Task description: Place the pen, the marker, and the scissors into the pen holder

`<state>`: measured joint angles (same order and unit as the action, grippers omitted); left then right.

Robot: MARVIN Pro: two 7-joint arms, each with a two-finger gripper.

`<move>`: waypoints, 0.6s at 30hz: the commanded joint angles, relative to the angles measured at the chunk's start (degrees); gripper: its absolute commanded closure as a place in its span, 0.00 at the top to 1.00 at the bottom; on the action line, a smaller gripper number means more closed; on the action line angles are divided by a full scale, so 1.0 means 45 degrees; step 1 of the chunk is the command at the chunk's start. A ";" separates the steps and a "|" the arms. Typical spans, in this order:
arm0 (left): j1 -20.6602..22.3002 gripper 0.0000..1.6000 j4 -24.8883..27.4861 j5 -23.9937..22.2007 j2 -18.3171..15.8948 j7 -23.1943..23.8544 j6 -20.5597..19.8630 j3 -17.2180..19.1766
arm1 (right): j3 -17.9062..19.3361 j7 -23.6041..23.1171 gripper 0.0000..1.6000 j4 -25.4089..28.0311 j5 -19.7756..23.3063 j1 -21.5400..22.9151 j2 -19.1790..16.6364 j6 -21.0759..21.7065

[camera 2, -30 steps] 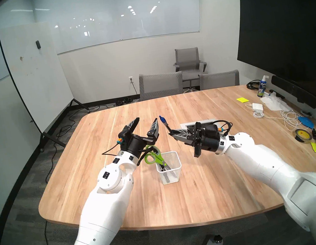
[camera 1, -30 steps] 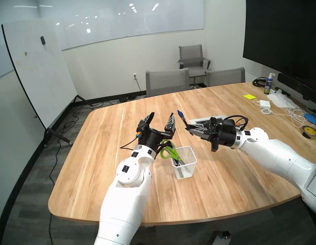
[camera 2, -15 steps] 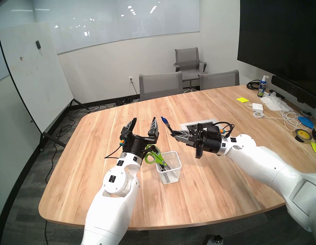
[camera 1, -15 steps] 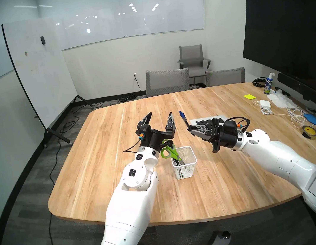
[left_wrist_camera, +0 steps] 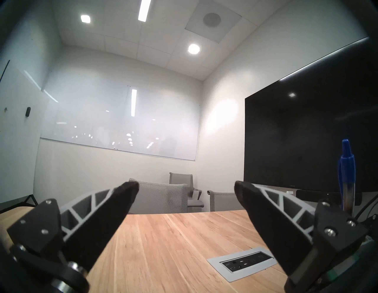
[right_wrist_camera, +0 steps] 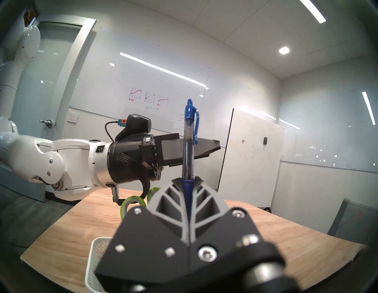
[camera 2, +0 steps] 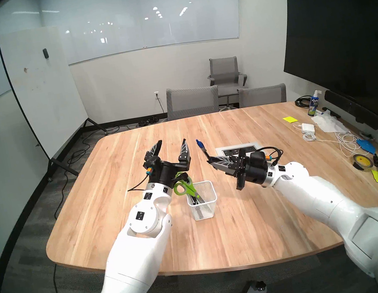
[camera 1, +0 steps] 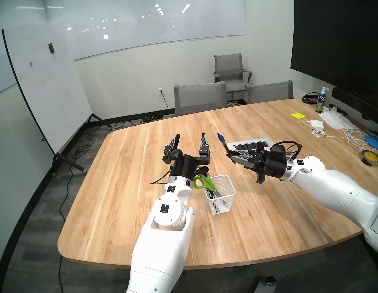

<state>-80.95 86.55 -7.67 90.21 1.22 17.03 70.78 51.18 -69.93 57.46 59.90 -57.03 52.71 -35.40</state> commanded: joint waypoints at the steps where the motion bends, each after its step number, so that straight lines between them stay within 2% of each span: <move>1: 0.0106 1.00 0.0640 0.0628 -0.0140 -0.0265 -0.0447 -0.0135 | -0.0067 -0.1207 0.00 0.0015 0.0270 0.0121 -0.0098 -0.0044; 8: 0.0242 1.00 0.0916 0.0792 -0.0594 0.0081 -0.1060 -0.0235 | -0.0177 -0.1159 0.00 0.0004 0.0336 0.0132 -0.0178 -0.0062; 18: 0.0221 1.00 0.1062 0.0970 -0.0605 -0.0005 -0.1325 -0.0237 | -0.0289 -0.1206 0.00 -0.0085 0.0538 0.0066 -0.0393 -0.0167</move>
<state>-80.75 89.51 -3.29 87.28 1.25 10.79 69.54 49.88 -69.45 56.93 60.91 -57.10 51.74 -35.87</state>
